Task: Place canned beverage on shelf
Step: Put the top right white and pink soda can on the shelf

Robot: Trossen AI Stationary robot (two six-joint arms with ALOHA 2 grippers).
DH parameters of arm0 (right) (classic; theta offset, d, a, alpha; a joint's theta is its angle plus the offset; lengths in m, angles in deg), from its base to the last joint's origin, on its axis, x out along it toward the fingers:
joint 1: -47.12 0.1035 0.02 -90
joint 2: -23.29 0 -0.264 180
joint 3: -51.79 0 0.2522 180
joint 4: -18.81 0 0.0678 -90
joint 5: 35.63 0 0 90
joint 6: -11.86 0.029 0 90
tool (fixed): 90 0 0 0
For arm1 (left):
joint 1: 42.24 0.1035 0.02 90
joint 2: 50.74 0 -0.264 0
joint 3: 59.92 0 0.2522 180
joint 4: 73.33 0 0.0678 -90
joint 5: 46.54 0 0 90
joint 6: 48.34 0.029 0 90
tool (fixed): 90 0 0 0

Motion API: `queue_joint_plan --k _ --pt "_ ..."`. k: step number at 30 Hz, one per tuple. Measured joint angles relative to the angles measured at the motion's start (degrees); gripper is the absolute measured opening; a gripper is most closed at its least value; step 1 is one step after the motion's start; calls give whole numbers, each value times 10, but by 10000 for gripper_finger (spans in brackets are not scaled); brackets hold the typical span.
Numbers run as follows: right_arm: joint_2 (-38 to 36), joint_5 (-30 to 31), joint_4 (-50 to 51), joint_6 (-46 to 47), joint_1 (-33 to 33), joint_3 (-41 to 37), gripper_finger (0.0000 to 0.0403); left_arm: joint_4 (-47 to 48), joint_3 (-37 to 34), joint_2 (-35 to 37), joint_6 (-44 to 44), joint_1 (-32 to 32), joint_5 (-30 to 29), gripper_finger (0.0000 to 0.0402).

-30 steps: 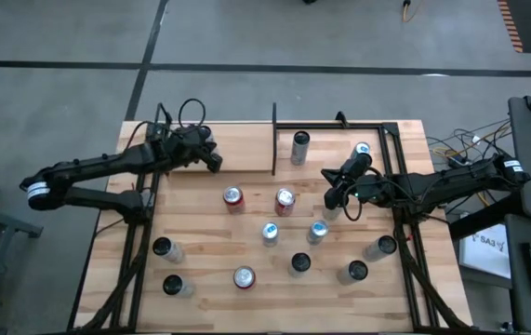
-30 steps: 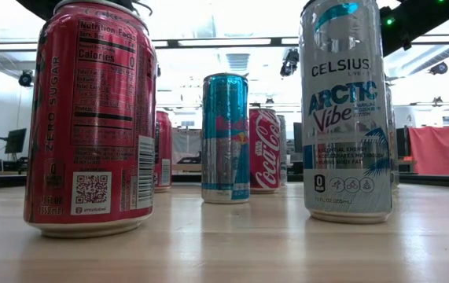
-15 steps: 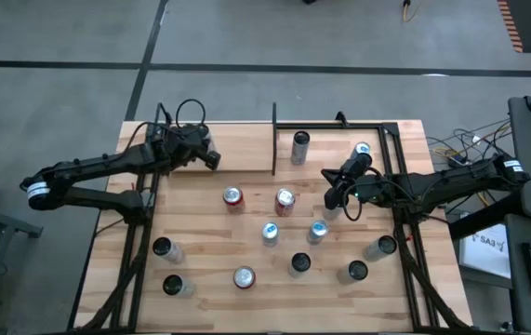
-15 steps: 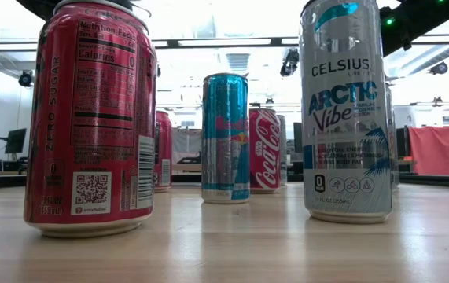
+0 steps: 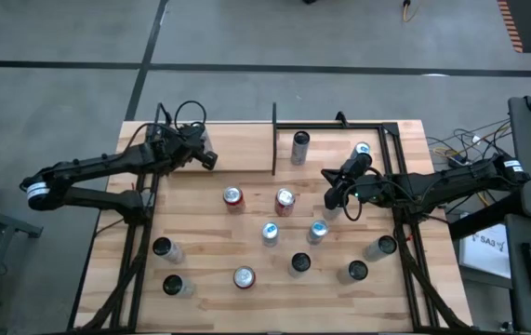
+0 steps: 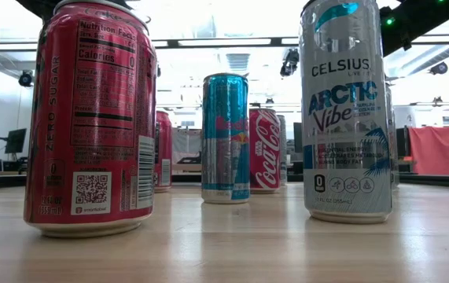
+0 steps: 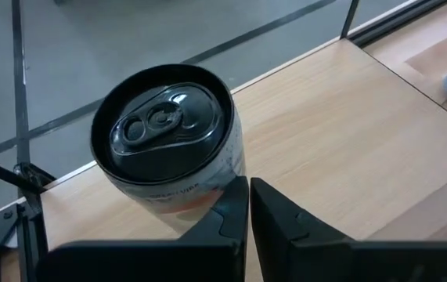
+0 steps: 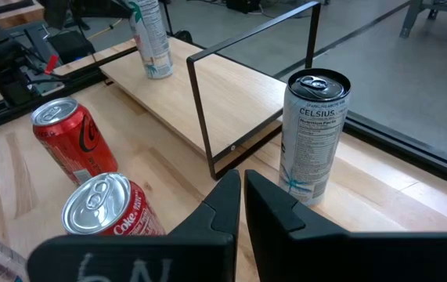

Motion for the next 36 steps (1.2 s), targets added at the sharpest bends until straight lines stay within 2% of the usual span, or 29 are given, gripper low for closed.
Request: queue_joint_plan --k 8,11,18,28,36 --pt "0 0 0 0 0 0 13 -47 9 0 5 0 89 0" --pt "0 0 0 0 0 0 13 -70 9 -10 5 -1 101 0" --pt "0 0 0 0 0 0 13 -81 9 -58 6 0 15 0" --pt "0 0 0 0 0 0 13 -81 9 -106 3 1 -34 0" --pt "0 0 0 0 0 0 13 -60 9 -112 3 1 -62 0"
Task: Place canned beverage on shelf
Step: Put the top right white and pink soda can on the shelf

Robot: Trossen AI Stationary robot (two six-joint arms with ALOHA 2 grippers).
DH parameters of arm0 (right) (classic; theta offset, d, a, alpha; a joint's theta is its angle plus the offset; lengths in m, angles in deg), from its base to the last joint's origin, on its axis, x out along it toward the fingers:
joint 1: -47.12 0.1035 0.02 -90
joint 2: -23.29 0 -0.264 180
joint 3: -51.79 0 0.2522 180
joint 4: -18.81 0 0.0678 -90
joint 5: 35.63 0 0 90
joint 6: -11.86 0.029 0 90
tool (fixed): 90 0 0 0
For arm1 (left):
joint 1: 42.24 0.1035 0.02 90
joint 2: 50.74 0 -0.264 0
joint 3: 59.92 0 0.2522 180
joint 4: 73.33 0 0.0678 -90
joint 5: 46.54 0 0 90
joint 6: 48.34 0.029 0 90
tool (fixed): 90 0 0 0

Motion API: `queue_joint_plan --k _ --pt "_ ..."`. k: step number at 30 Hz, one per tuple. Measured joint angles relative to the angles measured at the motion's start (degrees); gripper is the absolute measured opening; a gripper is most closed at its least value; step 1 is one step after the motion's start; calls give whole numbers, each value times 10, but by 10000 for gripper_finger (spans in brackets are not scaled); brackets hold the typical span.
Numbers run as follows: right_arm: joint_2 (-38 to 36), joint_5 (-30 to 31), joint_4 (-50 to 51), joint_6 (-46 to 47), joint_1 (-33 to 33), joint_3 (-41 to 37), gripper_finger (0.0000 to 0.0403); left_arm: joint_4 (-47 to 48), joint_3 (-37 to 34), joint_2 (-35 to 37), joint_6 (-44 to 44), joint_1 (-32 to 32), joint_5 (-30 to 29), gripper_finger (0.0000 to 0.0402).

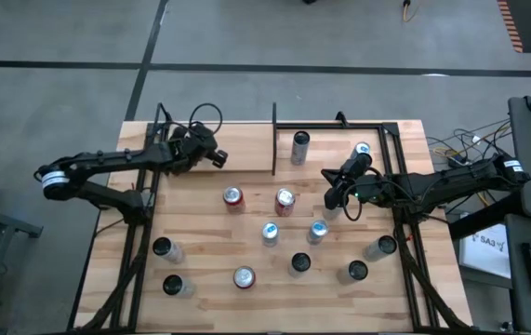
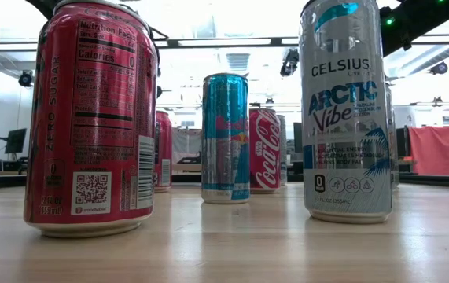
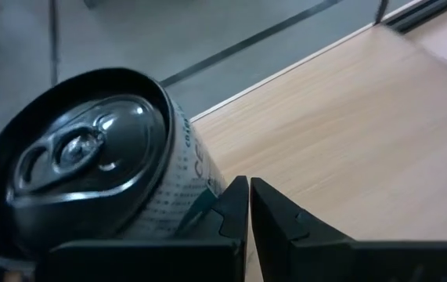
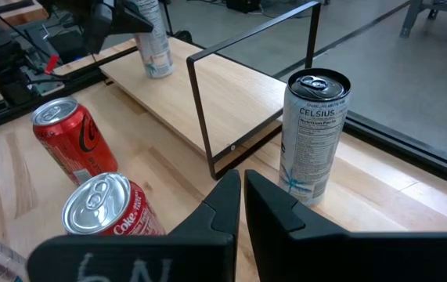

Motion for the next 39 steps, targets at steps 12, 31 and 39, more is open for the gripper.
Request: queue_joint_plan --k 12,31,39 --pt "0 0 0 0 0 0 13 43 0 23 1 2 -23 0" --pt "0 0 0 2 0 0 13 183 177 64 181 41 244 0" --pt "0 0 0 4 0 0 13 329 293 -4 212 124 225 0"
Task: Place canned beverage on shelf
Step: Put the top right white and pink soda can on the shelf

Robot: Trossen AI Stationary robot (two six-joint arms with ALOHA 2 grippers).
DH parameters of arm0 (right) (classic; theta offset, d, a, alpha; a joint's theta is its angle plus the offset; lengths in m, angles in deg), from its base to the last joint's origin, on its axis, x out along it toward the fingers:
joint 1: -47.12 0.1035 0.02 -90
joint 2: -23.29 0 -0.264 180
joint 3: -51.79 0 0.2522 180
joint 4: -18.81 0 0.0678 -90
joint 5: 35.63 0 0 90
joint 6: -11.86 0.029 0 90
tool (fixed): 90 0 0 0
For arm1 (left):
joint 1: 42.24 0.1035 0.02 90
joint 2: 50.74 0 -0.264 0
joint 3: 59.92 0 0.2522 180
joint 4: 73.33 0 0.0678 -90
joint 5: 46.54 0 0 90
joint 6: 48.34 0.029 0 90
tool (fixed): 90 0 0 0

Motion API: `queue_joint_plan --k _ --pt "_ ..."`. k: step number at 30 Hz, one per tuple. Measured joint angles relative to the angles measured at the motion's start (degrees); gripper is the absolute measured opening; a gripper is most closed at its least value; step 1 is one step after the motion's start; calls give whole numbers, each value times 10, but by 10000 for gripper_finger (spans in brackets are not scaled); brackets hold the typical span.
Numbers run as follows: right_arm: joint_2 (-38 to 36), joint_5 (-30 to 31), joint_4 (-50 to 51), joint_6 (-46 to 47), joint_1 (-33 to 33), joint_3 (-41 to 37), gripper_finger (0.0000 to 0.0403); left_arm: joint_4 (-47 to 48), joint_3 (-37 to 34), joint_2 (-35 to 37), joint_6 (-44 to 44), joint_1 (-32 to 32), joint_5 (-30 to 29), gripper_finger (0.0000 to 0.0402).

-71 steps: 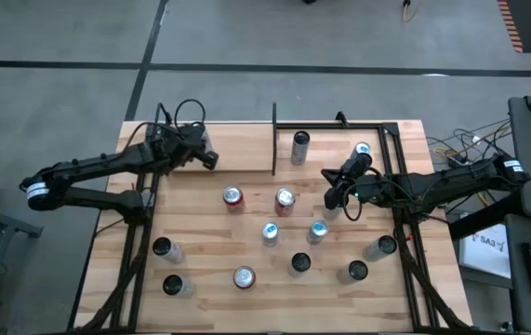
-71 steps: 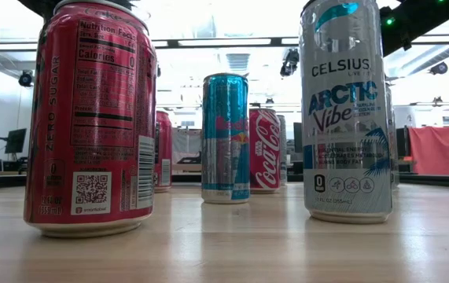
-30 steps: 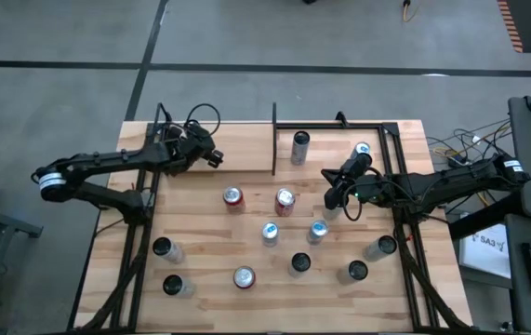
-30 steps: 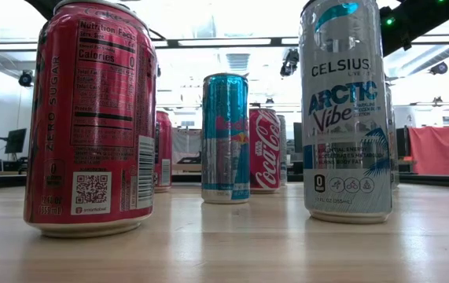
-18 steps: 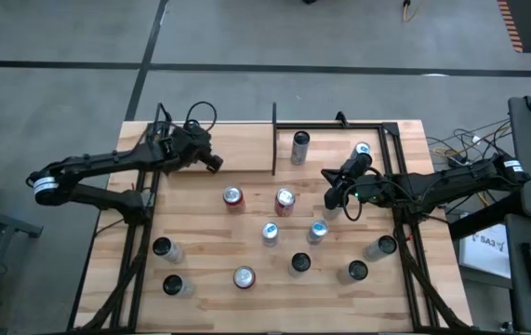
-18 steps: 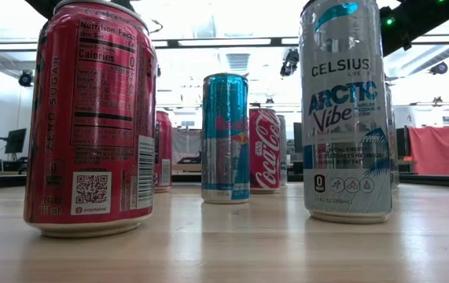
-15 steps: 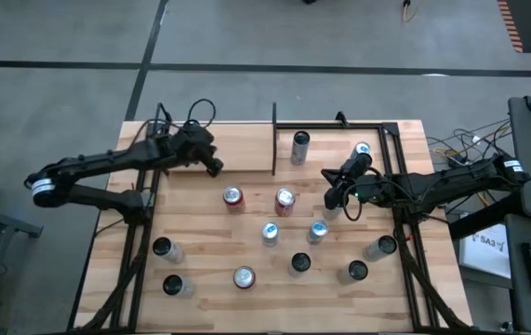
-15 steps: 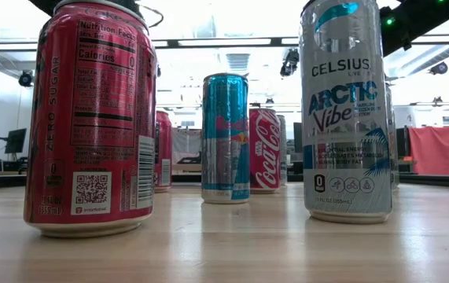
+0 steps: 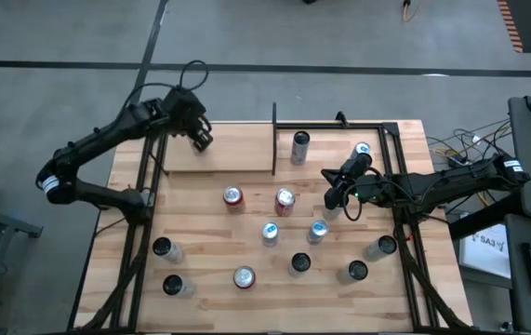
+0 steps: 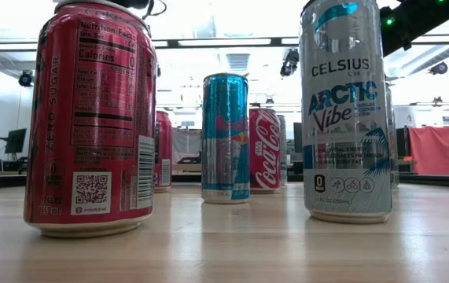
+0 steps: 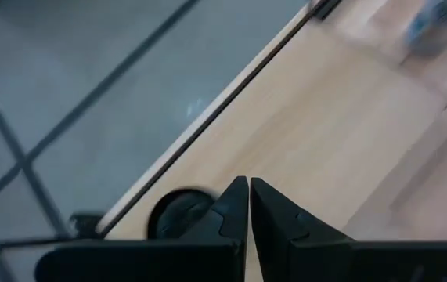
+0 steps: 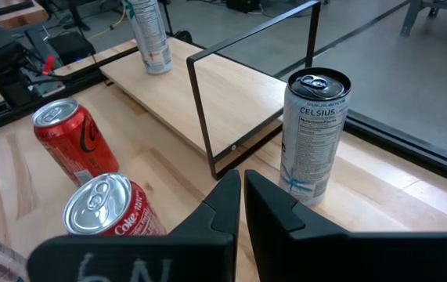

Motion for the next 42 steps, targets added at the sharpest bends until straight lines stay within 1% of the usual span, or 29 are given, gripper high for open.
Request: queue_joint_plan --k 6,14,17,25,33,38,42 --pt "0 0 0 -5 0 0 13 12 -30 -5 2 23 0 0" --pt "0 0 0 -6 0 0 13 -8 -67 8 -27 23 -11 0" --pt "0 0 0 -6 0 0 13 -9 -70 9 -31 23 -34 0" --pt "0 0 0 -5 0 0 13 -3 -72 8 -44 23 -72 0" --pt "0 0 0 -5 0 0 13 -2 -73 8 -50 23 -80 0" --pt "0 0 2 -5 0 0 13 2 -73 8 -54 23 -105 0" --pt "0 0 7 -5 0 0 13 2 -74 10 -56 24 -108 0"
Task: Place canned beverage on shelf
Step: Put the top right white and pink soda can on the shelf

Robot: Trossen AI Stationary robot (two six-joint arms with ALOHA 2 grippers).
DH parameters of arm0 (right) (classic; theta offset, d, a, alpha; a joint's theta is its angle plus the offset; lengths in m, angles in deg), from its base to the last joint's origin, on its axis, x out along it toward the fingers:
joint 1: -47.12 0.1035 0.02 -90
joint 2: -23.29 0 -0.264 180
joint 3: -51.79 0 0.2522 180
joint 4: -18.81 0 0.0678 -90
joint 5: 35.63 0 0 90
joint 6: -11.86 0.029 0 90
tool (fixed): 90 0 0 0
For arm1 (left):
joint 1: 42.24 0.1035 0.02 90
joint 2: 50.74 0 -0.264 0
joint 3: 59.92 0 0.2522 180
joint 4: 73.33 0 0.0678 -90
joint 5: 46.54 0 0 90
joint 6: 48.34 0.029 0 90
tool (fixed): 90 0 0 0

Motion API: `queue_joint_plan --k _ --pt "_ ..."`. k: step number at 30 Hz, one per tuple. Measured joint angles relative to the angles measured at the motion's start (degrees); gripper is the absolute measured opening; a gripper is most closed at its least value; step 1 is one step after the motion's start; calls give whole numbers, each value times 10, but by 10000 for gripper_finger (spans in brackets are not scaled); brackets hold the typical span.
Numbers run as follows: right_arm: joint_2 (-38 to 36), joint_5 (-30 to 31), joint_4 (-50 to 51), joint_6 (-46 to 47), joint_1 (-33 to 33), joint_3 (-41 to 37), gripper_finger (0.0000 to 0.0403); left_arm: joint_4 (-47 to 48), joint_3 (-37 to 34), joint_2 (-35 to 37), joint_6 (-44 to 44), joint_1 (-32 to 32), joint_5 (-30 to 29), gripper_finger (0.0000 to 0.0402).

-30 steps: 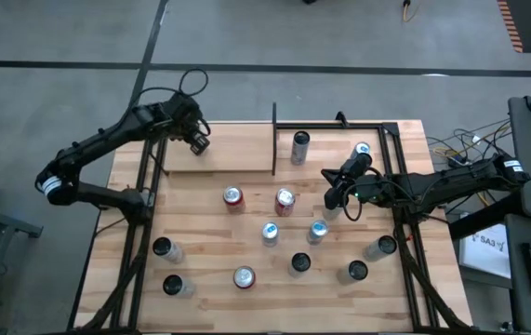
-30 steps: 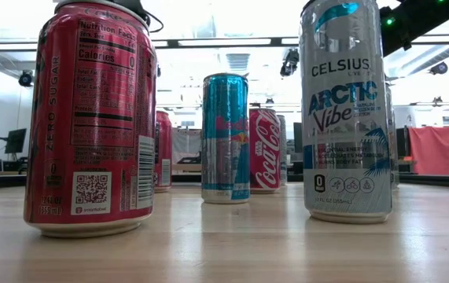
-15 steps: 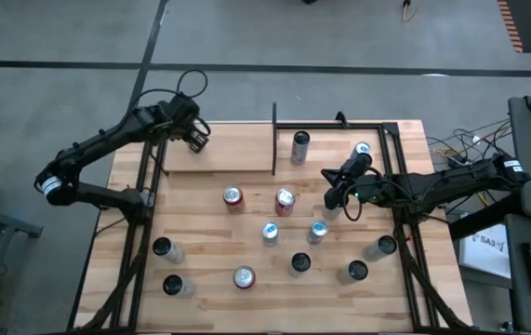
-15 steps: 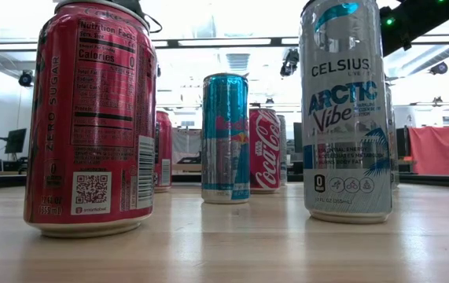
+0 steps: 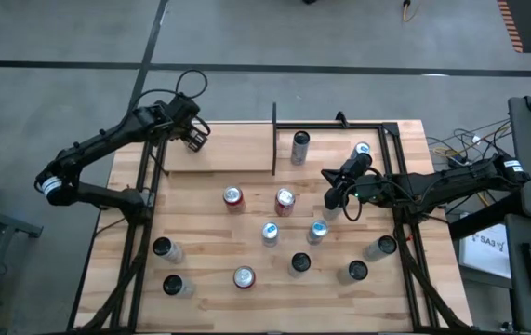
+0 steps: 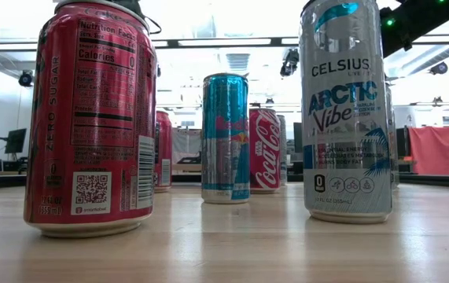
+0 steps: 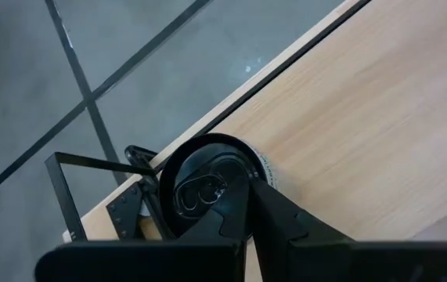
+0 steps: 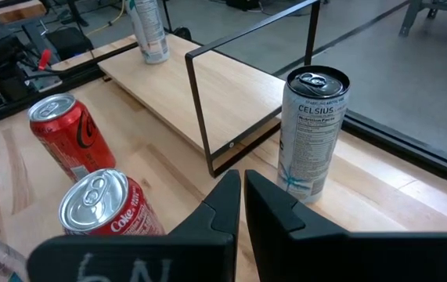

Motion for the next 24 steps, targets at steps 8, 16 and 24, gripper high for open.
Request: queue_joint_plan --k 8,16,24 --pt "0 0 0 -1 0 0 13 -21 4 36 -6 -13 52 0" --pt "0 0 0 -2 0 0 13 -63 -10 43 0 -18 233 0" --pt "0 0 2 -2 0 0 13 -63 -54 24 -23 -18 130 0"
